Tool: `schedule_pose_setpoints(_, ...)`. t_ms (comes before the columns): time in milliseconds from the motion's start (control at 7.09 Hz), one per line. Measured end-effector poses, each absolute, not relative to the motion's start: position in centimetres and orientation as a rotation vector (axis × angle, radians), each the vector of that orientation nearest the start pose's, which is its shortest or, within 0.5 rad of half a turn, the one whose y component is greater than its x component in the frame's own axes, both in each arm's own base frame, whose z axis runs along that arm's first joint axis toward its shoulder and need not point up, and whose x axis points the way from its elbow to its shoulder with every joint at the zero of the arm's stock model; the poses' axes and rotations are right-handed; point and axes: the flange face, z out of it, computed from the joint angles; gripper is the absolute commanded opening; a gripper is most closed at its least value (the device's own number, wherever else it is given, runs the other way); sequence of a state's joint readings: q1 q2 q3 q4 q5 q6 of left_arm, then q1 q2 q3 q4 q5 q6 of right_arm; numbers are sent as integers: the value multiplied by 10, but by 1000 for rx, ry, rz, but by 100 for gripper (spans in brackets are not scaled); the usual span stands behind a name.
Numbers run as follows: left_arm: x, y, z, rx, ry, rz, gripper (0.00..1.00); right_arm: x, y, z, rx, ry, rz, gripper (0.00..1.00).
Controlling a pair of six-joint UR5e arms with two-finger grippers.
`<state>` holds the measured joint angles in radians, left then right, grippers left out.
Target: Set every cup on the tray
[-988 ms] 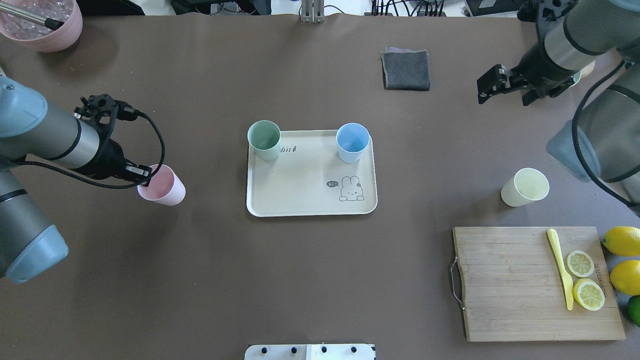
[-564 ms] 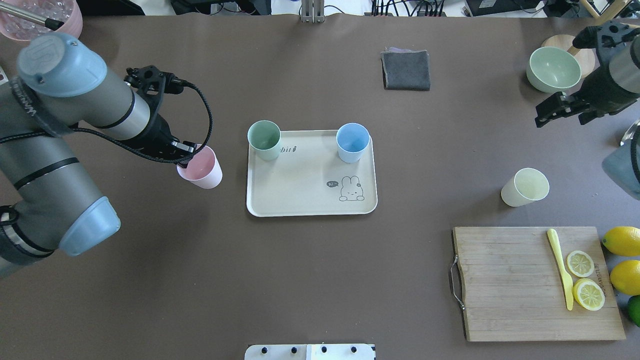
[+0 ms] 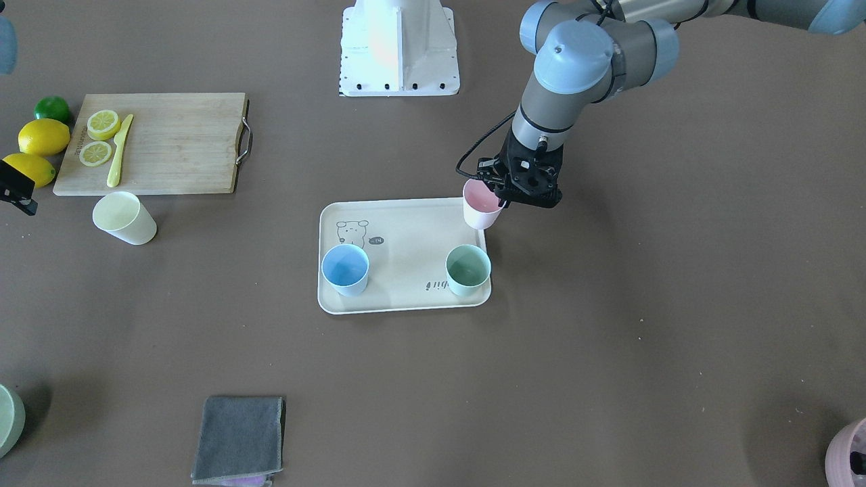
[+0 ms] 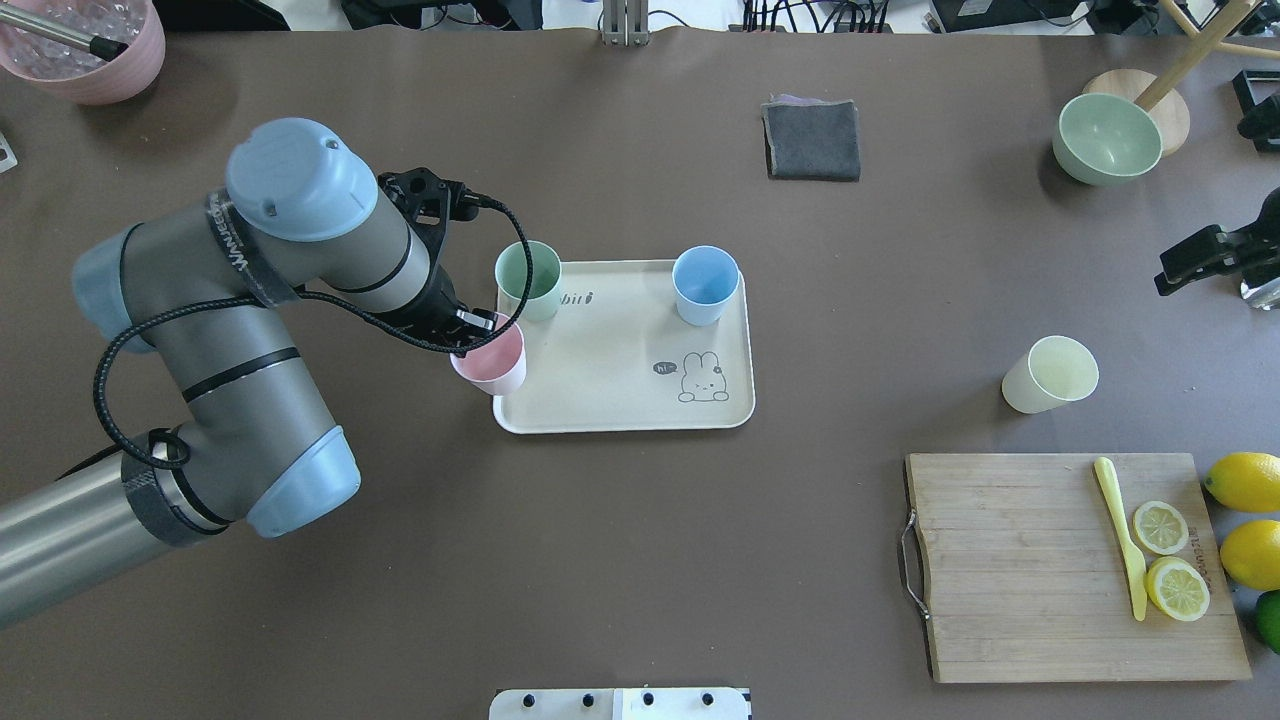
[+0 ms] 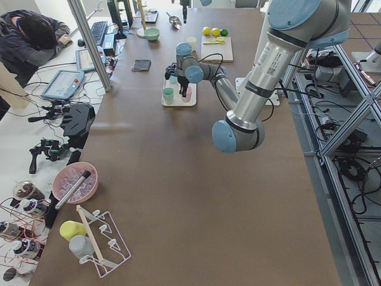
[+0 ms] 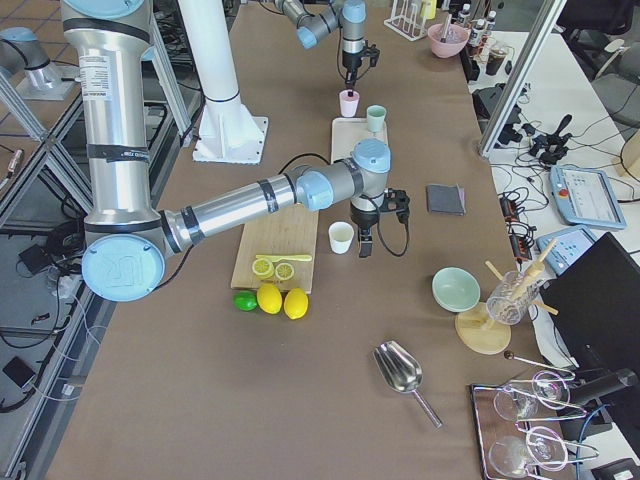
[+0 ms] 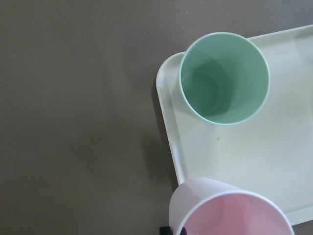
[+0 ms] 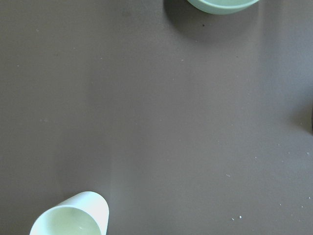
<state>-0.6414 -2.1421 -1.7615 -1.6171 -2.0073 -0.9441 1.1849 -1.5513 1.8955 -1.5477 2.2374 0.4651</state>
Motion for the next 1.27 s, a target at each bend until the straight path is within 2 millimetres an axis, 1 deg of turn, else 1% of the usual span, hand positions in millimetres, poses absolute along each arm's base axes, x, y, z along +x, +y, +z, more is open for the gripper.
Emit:
schedule_pose_setpoints(141, 477, -459, 235, 137, 887, 157, 0, -121, -487, 497, 41, -742, -40, 99)
schedule_pose_setpoints(282, 488, -460, 231, 146, 884, 149, 40, -122, -486, 499, 32, -741, -31, 99)
schedule_pose_setpoints(423, 497, -459, 227, 168, 890, 146, 97, -126, -484, 500, 20, -740, -21, 99)
schedule_pose_setpoints(564, 500, -459, 223, 187, 906, 148, 98, -133, -482, 500, 8, -740, -14, 98)
schedule_pose_setpoints(706, 498, -459, 217, 201, 919, 148, 98, -143, -479, 498, 1, -748, 1, 98)
schedule_pose_setpoints(847, 488, -463, 211, 217, 932, 140, 98, -158, -476, 495, 4, -766, 20, 97)
schedule_pose_setpoints(1129, 445, -490, 201, 228, 964, 115, 98, -190, -469, 495, 8, -777, 45, 97)
schedule_pose_setpoints(1270, 427, -502, 200, 232, 975, 118, 98, -202, -462, 500, 21, -773, 34, 74)
